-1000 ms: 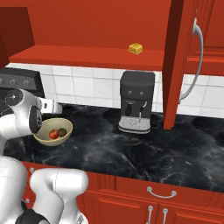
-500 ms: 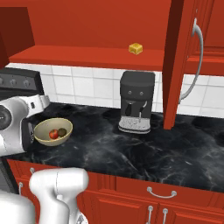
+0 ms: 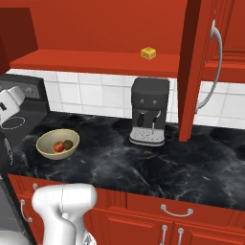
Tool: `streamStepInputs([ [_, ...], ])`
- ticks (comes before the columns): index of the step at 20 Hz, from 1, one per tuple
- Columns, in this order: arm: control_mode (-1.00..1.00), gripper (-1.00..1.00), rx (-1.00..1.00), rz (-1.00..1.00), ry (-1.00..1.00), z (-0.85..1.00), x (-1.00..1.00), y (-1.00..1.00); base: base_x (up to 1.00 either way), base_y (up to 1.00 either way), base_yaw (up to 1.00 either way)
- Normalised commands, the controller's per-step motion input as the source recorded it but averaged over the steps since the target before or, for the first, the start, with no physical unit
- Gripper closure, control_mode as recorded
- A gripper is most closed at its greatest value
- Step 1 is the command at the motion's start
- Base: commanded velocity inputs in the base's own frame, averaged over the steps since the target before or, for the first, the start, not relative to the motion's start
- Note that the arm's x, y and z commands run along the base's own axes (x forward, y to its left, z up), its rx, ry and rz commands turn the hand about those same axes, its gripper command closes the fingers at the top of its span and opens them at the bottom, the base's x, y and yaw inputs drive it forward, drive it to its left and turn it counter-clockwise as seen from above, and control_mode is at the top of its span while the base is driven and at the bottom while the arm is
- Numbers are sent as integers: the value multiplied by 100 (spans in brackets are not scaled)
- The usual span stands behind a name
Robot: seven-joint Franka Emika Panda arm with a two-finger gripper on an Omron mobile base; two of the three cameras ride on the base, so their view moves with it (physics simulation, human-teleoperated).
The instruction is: Open the cabinet. Pick the apple and kiwi from the cabinet and place them into the bowl. Then close the cabinet.
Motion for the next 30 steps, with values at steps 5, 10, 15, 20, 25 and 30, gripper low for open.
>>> streamStepInputs([
  [5, -100, -100, 3, 0, -20, 1, -80, 14, 0, 0, 0],
  [10, -100, -100, 22, -12, -6, 0, -45, 34, 0, 0, 0],
  [15, -100, -100, 30, -19, -1, 0, -34, 49, 0, 0, 0],
  [20, -100, -100, 27, -13, 0, 0, -12, 65, 0, 0, 0],
  [25, -100, -100, 21, -8, 0, -2, 0, 66, 0, 0, 0],
  [30, -100, -100, 4, -12, -5, -2, 19, 76, 0, 0, 0],
])
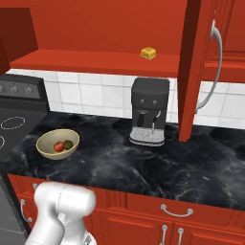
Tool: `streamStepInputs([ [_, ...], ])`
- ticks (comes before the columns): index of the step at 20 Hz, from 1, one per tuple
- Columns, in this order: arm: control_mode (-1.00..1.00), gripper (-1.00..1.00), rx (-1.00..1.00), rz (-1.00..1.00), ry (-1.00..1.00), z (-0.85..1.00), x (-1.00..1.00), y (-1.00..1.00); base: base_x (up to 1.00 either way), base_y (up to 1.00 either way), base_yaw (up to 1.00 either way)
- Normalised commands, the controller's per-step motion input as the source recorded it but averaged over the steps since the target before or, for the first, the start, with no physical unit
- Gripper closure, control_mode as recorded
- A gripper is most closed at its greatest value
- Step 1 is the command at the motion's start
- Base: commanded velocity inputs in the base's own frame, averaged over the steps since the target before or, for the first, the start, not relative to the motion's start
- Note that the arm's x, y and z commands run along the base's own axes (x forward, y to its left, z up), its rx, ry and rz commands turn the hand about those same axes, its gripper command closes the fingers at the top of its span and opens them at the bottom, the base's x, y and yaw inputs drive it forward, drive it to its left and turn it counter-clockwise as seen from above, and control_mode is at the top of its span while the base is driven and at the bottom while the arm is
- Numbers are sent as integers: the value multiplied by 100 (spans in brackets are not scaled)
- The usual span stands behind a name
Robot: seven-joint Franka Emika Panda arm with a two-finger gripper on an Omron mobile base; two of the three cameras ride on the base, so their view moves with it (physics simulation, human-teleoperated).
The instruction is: Open the cabinet. Pick the apple and kiwi from the cabinet and place them into the bowl. Then close the cabinet.
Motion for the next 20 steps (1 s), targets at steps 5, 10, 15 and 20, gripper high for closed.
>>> streamStepInputs([
  [5, -100, -100, -1, -21, 0, 0, 43, 82, 0, 0, 0],
  [10, -100, -100, -5, -35, 0, -1, 36, 44, 0, 0, 0],
  [15, -100, -100, -4, -13, 2, -8, 16, 2, 0, 0, 0],
  [20, -100, -100, -1, -6, 1, -6, 10, 0, 0, 0, 0],
])
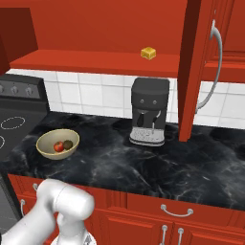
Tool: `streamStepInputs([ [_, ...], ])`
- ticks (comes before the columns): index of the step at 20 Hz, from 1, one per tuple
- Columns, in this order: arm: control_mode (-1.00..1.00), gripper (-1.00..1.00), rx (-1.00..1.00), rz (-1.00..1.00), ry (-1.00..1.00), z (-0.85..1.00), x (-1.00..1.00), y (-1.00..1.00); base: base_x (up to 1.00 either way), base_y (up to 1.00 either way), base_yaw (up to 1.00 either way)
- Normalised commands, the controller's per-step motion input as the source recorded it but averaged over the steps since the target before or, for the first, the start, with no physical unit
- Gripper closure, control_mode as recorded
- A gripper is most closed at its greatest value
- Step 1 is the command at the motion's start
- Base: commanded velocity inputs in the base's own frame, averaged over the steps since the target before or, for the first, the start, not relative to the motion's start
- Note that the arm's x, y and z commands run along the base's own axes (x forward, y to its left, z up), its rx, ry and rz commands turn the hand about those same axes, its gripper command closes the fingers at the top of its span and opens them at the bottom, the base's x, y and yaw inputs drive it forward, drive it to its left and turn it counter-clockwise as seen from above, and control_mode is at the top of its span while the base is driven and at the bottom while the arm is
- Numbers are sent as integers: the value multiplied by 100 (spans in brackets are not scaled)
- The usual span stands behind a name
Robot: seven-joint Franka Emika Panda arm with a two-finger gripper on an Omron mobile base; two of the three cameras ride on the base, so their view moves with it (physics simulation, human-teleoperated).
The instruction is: Open the cabinet. Pick the apple and kiwi from the cabinet and place them into the bowl. Then close the cabinet.
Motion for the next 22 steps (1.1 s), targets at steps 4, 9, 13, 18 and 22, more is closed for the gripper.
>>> streamStepInputs([
  [4, -100, -100, 0, -14, 0, -1, 35, -10, 0, 0, 0],
  [9, -100, -100, 0, -15, 1, -4, 59, -12, 0, 0, 0],
  [13, -100, -100, -1, -11, 5, -14, 79, 0, 0, 0, 0],
  [18, -100, -100, -3, -13, 8, -23, 88, -9, 0, 0, 0],
  [22, -100, -100, -1, -11, 6, -31, 97, -31, 0, 0, 0],
])
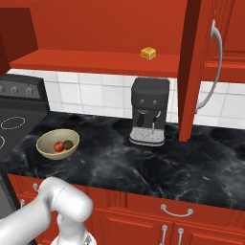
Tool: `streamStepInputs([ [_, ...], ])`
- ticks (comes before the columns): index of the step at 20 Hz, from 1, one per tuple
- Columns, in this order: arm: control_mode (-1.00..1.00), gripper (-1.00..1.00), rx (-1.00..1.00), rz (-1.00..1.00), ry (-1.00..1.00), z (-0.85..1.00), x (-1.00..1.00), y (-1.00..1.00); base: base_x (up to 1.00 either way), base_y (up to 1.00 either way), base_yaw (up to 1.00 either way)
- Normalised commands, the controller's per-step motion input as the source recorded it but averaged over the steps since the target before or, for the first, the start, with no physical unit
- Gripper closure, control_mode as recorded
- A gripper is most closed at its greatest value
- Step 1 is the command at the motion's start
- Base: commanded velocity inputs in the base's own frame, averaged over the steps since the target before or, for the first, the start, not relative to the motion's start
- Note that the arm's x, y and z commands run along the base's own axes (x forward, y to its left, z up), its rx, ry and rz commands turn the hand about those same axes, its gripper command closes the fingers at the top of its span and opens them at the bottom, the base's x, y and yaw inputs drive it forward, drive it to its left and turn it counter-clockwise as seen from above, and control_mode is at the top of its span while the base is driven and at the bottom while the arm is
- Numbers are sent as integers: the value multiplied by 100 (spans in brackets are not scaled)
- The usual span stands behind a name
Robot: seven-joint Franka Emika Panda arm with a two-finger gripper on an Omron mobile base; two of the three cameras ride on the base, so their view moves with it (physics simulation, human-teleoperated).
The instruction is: Open the cabinet. Pick the apple and kiwi from the cabinet and place them into the bowl. Then close the cabinet.
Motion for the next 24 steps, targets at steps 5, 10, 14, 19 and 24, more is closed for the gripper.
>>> streamStepInputs([
  [5, -100, -100, 0, -5, 1, -34, 100, -57, 0, 0, 0],
  [10, -100, -100, 0, 0, 0, -41, 100, -86, 0, 0, 0],
  [14, -100, -100, 1, 1, -2, -24, 100, -62, 0, 0, 0],
  [19, -100, -100, 0, 3, -6, -12, 100, -21, 0, 0, 0],
  [24, -100, -100, 0, 3, -1, -5, 100, -10, 0, 0, 0],
])
